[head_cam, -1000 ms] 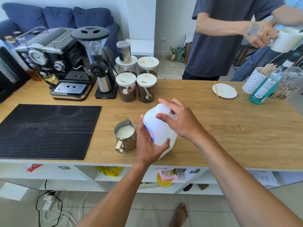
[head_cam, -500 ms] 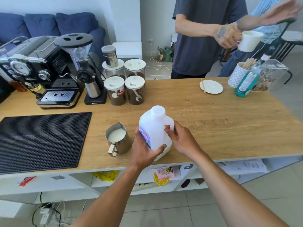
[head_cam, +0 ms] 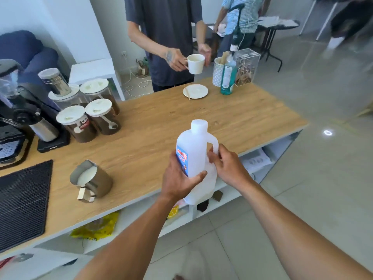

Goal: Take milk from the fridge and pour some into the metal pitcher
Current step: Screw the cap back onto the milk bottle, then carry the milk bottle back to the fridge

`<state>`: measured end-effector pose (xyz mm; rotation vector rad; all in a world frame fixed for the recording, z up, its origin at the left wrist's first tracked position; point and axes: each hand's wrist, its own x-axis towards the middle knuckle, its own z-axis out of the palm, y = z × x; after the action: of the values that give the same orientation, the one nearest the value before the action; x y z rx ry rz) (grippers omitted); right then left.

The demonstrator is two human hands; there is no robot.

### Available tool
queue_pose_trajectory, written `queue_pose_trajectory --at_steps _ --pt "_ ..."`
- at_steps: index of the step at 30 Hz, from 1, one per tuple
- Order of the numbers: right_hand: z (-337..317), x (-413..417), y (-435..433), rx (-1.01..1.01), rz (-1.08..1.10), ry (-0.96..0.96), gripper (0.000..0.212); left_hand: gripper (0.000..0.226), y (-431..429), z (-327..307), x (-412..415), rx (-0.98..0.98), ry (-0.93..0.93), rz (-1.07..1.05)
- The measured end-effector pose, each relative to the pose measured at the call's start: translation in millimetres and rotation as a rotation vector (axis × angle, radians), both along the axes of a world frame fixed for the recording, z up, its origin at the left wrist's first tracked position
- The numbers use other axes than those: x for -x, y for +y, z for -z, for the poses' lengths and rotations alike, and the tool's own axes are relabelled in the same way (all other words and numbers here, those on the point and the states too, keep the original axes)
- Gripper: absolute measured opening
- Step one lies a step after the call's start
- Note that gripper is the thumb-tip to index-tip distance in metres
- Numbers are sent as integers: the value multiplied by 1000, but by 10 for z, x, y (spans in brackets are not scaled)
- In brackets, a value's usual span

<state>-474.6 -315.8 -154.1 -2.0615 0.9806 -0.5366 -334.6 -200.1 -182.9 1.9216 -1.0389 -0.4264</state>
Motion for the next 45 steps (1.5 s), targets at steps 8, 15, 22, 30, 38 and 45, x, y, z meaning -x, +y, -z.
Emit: queue_pose_trajectory --at_steps 8,15,22,30,38,45 --pt "50 1424 35 -74 271 15 24 77 -324 -5 1183 -87 23 276" --pt "-23 2846 361 -110 540 -27 25 81 -479 6 2415 -80 78 582" --pt "52 4287 1050 -168 839 -50 21 83 -423 113 3762 -150 91 966" --pt "122 5382 1911 -185 1140 -102 20 79 -139 122 5005 -233 67 1325" --pt "66 6066 2660 -215 1432 -140 24 95 137 -47 6009 -204 10 1645" --pt "28 6468 3222 -262 1704 -124 28 94 421 -34 6817 -270 -50 1875"
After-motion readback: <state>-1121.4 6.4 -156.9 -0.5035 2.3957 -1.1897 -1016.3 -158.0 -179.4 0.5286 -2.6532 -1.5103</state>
